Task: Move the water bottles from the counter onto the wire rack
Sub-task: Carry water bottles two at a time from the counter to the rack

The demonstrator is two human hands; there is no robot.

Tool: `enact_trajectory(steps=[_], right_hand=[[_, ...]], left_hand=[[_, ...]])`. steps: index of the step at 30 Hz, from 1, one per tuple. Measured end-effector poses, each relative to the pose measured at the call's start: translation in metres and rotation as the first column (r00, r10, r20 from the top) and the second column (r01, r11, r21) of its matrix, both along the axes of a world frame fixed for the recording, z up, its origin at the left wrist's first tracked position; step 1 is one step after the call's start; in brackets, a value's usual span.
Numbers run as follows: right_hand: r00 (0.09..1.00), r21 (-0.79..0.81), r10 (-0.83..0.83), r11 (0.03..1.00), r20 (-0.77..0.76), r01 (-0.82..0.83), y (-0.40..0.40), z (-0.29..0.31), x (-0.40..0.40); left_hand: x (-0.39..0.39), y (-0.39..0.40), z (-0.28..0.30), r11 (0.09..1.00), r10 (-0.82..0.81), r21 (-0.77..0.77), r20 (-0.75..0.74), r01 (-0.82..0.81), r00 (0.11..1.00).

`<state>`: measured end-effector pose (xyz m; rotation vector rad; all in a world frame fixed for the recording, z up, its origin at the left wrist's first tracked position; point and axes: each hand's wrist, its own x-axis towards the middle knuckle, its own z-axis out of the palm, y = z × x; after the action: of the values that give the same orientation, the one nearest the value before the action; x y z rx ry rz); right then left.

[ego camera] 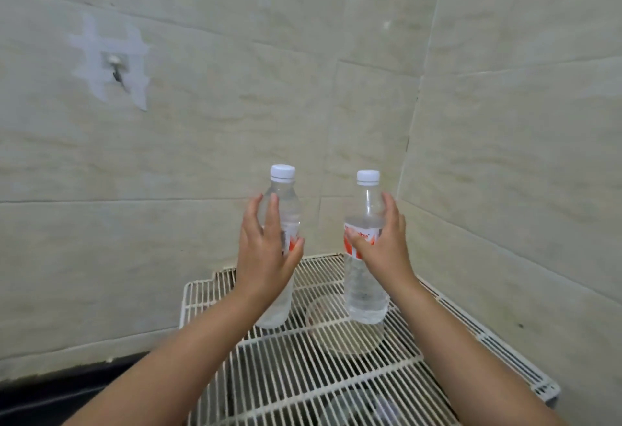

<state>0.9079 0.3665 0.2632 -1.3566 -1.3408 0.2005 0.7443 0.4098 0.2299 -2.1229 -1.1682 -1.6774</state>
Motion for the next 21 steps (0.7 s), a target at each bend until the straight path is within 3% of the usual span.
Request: enact_trajectory(steps=[4,9,15,21], right_hand=[[0.998,-0.002,-0.018,1.0,-0.058,0.018,0.054,-0.009,0.018],[0.993,-0.027,0.111,0.993,-0.037,-0.112,0.108,-0.017,0.027],[0.985,-0.002,0.171,0.985,-0.032,-0.171,0.147,-0.039,0.04],[0.99,-0.04,0.128,0.991,0.056,-0.126,0.153,-0.045,0.048]], left_hand=[[0.024,0.037,-0.011,0.997,0.059,-0.057,0.03,-0.057,0.998],[0.049,0.073,-0.021,0.984,0.16,-0.071,-0.043,-0.163,0.986],[0.074,0.092,-0.033,0.961,0.211,-0.18,-0.006,-0.208,0.978],[0.079,0.094,-0.042,0.961,0.26,-0.099,-0.015,-0.26,0.966]])
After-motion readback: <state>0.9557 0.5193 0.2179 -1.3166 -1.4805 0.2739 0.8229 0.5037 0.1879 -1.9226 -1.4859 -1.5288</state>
